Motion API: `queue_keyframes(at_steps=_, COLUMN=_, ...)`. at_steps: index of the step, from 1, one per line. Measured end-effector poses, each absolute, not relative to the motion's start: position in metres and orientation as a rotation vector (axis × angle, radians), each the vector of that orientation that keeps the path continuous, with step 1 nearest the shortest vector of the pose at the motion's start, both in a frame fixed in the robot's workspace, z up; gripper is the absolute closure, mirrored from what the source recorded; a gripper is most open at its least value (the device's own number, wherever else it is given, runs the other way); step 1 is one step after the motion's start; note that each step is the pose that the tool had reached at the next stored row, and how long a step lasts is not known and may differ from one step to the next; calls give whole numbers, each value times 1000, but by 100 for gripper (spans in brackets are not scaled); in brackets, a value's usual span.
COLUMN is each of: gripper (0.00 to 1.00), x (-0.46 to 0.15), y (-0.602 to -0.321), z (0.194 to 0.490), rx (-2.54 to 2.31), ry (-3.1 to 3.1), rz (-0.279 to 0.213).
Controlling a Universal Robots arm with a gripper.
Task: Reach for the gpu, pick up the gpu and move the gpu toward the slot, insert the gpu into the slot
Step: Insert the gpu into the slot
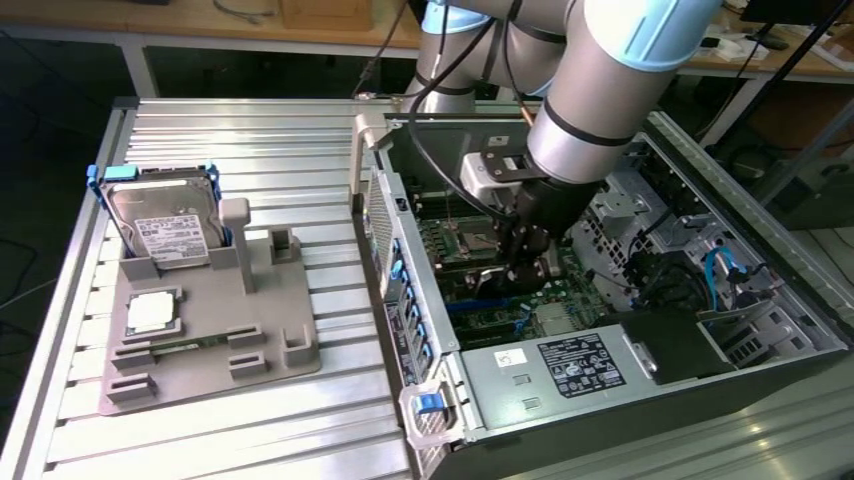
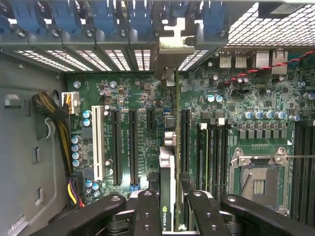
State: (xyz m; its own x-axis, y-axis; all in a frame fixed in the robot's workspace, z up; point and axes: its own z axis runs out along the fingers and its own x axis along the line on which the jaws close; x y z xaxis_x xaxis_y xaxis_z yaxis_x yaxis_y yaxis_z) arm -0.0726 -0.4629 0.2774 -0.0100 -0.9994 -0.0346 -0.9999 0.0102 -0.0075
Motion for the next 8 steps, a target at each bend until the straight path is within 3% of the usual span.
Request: queue_keyframes(at_steps=8, gripper=73, x=-74, y=-465, z=276, rx=-2189, ry=2211, rz=30)
